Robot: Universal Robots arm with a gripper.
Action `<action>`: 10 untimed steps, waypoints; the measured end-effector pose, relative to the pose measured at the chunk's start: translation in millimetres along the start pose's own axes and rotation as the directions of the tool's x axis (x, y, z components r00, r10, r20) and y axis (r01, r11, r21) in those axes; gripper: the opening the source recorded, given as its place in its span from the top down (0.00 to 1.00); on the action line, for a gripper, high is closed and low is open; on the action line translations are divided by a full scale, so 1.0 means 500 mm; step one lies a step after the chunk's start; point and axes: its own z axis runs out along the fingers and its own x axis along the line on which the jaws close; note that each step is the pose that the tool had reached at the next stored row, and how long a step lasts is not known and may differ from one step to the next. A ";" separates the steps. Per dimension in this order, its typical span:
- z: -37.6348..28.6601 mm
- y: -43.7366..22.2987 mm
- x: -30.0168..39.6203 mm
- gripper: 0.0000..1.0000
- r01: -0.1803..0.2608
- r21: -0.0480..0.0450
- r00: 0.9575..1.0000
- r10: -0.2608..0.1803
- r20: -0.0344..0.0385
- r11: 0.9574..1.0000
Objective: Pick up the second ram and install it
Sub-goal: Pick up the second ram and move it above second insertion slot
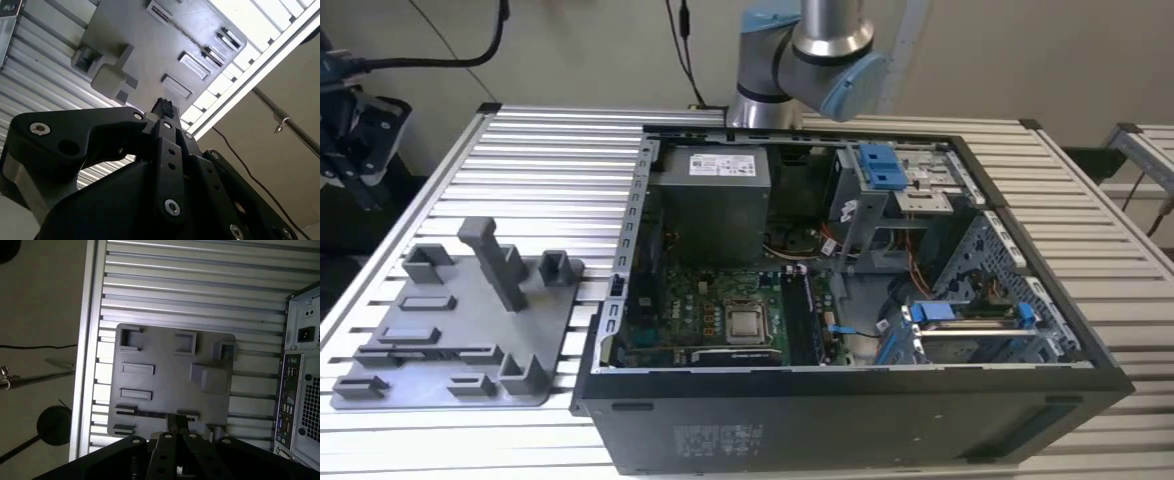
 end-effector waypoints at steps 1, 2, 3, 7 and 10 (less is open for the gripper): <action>0.000 0.000 0.000 0.89 0.000 0.000 1.000 0.000 0.000 1.000; 0.000 -0.001 0.000 0.89 0.000 0.000 1.000 0.000 0.000 1.000; 0.000 -0.001 0.000 0.89 0.000 0.000 1.000 0.000 0.000 1.000; 0.000 -0.003 0.000 0.89 0.000 0.000 1.000 0.000 0.000 1.000; 0.000 -0.005 0.000 0.89 0.000 0.000 1.000 0.000 0.000 1.000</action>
